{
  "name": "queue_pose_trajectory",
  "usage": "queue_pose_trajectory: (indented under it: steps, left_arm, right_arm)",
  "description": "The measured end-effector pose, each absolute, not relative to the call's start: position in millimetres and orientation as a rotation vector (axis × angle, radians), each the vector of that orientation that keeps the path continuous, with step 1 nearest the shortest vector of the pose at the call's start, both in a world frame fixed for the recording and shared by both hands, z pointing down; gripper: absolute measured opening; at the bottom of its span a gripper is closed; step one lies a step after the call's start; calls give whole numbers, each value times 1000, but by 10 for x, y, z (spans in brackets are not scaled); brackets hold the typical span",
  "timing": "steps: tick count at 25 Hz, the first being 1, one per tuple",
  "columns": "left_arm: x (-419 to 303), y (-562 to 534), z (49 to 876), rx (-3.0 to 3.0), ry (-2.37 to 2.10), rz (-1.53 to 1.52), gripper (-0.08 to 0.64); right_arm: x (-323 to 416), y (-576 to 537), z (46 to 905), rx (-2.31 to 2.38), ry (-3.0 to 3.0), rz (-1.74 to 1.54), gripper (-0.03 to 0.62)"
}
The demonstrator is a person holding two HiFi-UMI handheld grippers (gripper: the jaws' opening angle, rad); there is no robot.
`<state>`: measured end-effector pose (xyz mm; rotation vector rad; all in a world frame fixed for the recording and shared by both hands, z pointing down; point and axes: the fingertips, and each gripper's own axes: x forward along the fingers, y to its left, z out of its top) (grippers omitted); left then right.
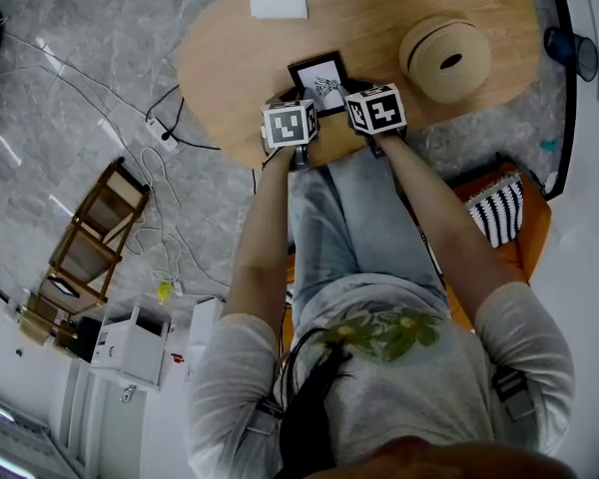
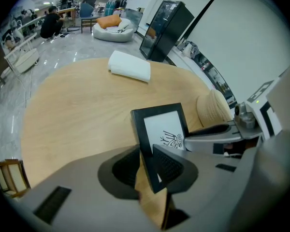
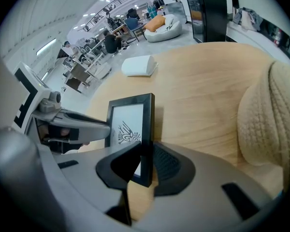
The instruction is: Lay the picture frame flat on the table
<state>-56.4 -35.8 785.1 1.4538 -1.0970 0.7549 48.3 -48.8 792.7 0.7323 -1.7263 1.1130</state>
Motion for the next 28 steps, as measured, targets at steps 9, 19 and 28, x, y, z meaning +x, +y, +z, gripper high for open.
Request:
queue_pose_trajectory:
  steps: [9, 19, 28]
  left_arm:
    - [-553, -281, 7982, 1388, -1118, 748, 91]
    - [-549, -249, 8051, 1373, -1109, 745, 97]
    - [-559, -230, 8109, 1309, -1088, 719, 121]
  right_arm:
    - [487, -513, 8015, 741, -1738, 1064, 83]
    - [479, -511, 8044, 719, -1746, 1027, 83]
    - [469, -502, 8063, 703, -1759, 938, 89]
